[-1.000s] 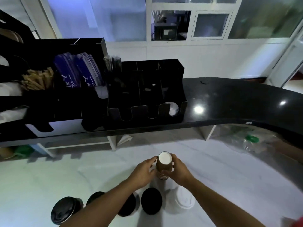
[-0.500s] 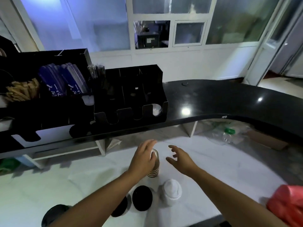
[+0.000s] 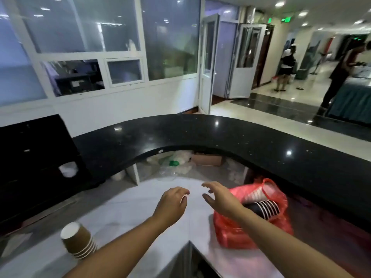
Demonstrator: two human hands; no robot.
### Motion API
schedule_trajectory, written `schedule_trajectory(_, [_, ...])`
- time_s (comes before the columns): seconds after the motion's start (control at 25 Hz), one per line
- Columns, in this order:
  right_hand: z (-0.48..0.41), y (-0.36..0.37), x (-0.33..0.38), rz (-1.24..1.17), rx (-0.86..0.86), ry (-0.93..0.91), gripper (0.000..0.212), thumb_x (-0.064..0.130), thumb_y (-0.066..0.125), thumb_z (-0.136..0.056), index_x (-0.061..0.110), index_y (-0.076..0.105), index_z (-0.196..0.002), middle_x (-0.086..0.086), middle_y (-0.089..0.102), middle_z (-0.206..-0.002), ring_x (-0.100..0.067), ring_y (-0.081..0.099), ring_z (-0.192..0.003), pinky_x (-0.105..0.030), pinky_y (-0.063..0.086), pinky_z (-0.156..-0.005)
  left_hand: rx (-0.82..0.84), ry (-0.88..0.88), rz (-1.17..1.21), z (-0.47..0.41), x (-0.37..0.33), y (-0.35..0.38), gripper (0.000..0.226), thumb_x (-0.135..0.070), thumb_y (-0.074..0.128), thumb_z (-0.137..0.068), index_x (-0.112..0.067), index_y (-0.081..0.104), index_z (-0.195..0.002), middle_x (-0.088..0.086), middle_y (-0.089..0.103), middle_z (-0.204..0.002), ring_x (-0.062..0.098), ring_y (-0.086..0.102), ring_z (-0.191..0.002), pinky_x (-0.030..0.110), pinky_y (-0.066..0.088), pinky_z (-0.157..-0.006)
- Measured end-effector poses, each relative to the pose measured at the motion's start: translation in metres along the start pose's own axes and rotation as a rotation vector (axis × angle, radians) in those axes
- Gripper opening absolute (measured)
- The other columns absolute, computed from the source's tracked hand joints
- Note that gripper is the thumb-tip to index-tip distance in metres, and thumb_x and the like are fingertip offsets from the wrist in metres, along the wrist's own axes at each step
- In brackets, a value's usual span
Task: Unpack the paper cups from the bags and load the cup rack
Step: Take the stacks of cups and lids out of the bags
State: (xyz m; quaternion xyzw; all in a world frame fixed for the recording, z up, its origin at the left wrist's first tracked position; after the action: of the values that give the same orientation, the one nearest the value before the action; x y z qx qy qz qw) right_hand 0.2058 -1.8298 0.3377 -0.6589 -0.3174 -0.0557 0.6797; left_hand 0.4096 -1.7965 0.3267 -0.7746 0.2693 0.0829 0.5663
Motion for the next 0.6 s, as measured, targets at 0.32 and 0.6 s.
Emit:
schedule_trajectory(0.32, [0.062, -0.05, -0.142, 0.387, 0.054, 0.081, 0.025, 0.024, 0.053, -0.092, 0.018, 0.066, -0.113, -0.004, 0.062, -0.115, -0.03, 0.06, -0.107, -0.043, 0.047, -0.084, 0.232, 0.233, -0.047, -0.044, -0.115, 0.122, 0.036, -0.02, 0.054, -0.083, -0.027, 0.07, -0.115, 0.003, 0.075, -0.099, 0.029, 0.068, -0.086, 0.035, 0.054, -0.075])
schedule_trajectory(0.6, [0.044, 0.006, -0.166, 0.492, 0.253, 0.048, 0.053, 0.052, 0.038, -0.071, 0.026, 0.072, -0.103, 0.003, 0.071, -0.1, -0.023, 0.069, -0.096, -0.042, 0.056, -0.079, 0.517, 0.339, -0.334, -0.037, -0.102, 0.155, 0.052, -0.037, 0.038, -0.093, -0.028, 0.046, -0.144, -0.006, 0.042, -0.153, 0.023, 0.033, -0.143, 0.045, 0.022, -0.119])
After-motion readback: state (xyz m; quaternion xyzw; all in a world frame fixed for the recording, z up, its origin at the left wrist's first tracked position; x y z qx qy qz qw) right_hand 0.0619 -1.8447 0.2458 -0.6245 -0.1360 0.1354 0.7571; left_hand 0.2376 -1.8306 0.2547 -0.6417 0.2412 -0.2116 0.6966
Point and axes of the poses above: each hand's wrist, its own z-axis away from the middle knuckle, its own y-axis out of the palm, x = y × z, the point moved 3 cm from there along -z, towards the middle knuckle
